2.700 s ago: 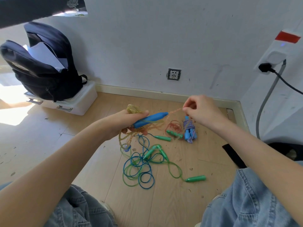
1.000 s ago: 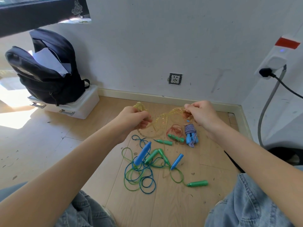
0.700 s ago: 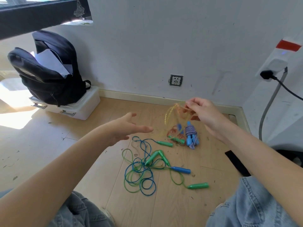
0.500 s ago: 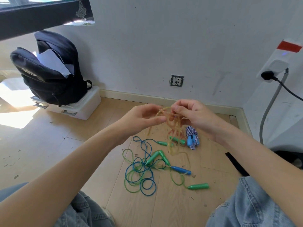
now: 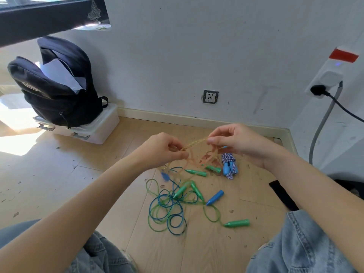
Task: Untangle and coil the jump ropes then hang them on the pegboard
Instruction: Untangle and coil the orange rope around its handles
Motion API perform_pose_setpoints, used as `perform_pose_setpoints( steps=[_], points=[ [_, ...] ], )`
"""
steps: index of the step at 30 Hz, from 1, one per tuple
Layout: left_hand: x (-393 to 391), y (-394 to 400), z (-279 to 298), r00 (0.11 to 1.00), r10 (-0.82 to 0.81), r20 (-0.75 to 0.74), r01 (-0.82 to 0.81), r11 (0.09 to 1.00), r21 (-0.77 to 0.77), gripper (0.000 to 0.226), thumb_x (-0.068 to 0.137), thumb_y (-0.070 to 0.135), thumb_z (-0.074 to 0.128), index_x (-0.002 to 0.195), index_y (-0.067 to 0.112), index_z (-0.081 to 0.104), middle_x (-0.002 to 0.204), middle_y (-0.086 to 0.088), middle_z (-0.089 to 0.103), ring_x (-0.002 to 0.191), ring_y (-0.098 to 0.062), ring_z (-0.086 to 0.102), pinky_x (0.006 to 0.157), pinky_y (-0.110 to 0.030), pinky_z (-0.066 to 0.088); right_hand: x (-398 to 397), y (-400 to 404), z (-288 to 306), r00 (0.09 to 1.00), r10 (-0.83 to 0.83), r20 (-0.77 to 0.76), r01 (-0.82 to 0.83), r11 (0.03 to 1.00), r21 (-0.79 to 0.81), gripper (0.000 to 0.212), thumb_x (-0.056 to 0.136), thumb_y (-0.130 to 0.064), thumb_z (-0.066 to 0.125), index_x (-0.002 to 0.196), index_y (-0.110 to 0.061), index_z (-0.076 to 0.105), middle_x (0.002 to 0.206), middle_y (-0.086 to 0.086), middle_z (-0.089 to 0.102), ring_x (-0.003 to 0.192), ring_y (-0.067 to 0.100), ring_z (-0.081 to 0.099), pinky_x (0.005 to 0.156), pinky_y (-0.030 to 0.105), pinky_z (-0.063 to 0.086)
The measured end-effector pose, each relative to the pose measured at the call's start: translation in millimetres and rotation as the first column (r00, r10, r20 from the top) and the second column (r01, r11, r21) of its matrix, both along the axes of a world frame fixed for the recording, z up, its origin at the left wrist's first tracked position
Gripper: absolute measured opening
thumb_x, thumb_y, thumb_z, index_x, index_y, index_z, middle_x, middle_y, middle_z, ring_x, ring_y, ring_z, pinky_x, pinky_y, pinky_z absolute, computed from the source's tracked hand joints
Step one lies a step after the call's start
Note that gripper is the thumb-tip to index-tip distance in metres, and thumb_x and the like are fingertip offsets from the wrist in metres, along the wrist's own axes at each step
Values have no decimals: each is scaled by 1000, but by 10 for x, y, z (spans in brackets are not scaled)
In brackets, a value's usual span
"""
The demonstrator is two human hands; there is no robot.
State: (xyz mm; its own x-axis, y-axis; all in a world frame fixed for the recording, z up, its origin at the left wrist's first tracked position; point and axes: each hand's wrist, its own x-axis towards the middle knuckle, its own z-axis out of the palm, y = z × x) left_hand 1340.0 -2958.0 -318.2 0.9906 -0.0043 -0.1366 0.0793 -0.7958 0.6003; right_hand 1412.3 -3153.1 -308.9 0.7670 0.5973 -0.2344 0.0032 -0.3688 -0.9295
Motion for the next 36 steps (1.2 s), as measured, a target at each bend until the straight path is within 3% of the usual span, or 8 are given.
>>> perform_pose_setpoints(
  steps=[5, 8, 13, 17, 21, 24, 33, 36],
  points=[
    [-9, 63, 61, 989, 86, -124, -134, 879, -457, 16, 83, 24, 67, 90, 11, 72, 68, 1, 69, 57, -2, 62, 55, -12, 49, 57, -45, 75, 968, -119, -221, 160, 971, 178, 19, 92, -5, 50, 74, -9, 55, 56, -2, 41, 40, 5, 38, 36, 16, 32],
    [-10, 104, 92, 981, 156, -113, -193, 814, -549, 12, 86, 15, 63, 87, 8, 72, 73, 0, 71, 63, -6, 67, 59, -15, 53, 72, -90, 63, 976, -115, -186, 151, 969, 194, 15, 94, -12, 50, 79, -13, 54, 50, -9, 34, 39, 3, 26, 32, 13, 17],
    [-9, 175, 144, 944, 308, -121, -291, 599, -746, 15, 89, 13, 57, 86, 6, 69, 73, -2, 72, 67, -8, 67, 65, -18, 56, 19, -87, 57, 995, 99, -9, -99, 992, -81, 9, 90, -22, 58, 82, -18, 59, 45, -13, 37, 38, 4, 27, 35, 13, 24],
    [-6, 143, 168, 946, 213, -245, -303, 311, -901, 15, 92, 12, 52, 81, 6, 61, 69, -6, 64, 62, -17, 64, 67, -30, 58, -83, -32, 18, 974, 224, -22, -223, 951, -212, 14, 89, -23, 60, 84, -11, 62, 64, 9, 51, 46, 12, 42, 41, 19, 38],
    [-11, 50, 127, 958, 209, -194, -273, 470, -839, 16, 93, 15, 52, 79, 10, 59, 68, -1, 53, 52, -8, 52, 58, -26, 55, -84, -6, -11, 968, 223, -118, -220, 975, 42, 22, 87, 0, 58, 109, 1, 58, 102, 15, 67, 85, 16, 64, 78, 23, 53],
    [1, -5, 97, 951, 286, -116, -265, 565, -781, 16, 92, 15, 53, 80, 9, 62, 66, -1, 50, 48, -5, 47, 56, -21, 53, -97, 48, -16, 950, 249, -187, -212, 957, 197, 25, 84, 1, 58, 109, 3, 57, 102, 10, 64, 94, 18, 61, 93, 34, 48],
    [-14, -84, 117, 984, 179, -24, -129, 605, -785, 18, 83, 26, 62, 89, 9, 62, 69, -3, 53, 50, -5, 51, 70, -26, 56, -94, 109, -6, 959, 113, -260, -27, 950, 312, 14, 79, -19, 63, 84, -7, 68, 63, -2, 64, 52, 6, 57, 52, 17, 50],
    [-20, -53, 90, 997, 43, -61, -69, 845, -530, 31, 69, 33, 74, 93, 18, 62, 69, 5, 61, 54, -6, 57, 64, -20, 53, 34, 27, 19, 956, -131, -264, 219, 915, 338, 19, 84, -16, 58, 73, -9, 71, 55, 1, 62, 42, 6, 49, 43, 17, 44]
  ],
)
